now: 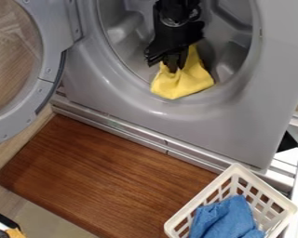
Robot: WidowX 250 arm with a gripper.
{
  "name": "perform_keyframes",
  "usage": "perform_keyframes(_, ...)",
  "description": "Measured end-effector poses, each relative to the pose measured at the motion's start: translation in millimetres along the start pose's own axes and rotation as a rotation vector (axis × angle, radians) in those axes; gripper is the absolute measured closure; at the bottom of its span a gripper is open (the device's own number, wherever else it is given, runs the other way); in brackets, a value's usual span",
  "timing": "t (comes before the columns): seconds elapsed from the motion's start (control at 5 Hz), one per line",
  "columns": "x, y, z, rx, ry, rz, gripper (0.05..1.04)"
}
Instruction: Put the yellow cloth into the washing machine
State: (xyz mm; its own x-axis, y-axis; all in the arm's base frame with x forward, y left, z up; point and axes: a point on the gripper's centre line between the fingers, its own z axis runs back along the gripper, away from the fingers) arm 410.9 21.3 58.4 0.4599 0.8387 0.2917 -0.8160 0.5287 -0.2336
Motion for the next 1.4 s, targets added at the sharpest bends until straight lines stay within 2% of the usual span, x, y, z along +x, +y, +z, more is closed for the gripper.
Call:
perform_keyframes(0.2,0.6,0.2,-0.8,-0.004,0.004,-0.005,0.580)
perform_keyframes(0.4,-1.2,1.9,-1.7,0.001,0.011,-0.005,0.263)
perform_keyframes(0.6,-4.0,7.1,6.0,-0.005,0.012,0.000,0.077)
perform_keyframes(1.0,-9.8,13.8,28.8,-0.043,0.007,0.010,0.085)
perform_keyframes(1.4,-39.7,27.7,48.5,-0.068,0.013,-0.001,0.085)
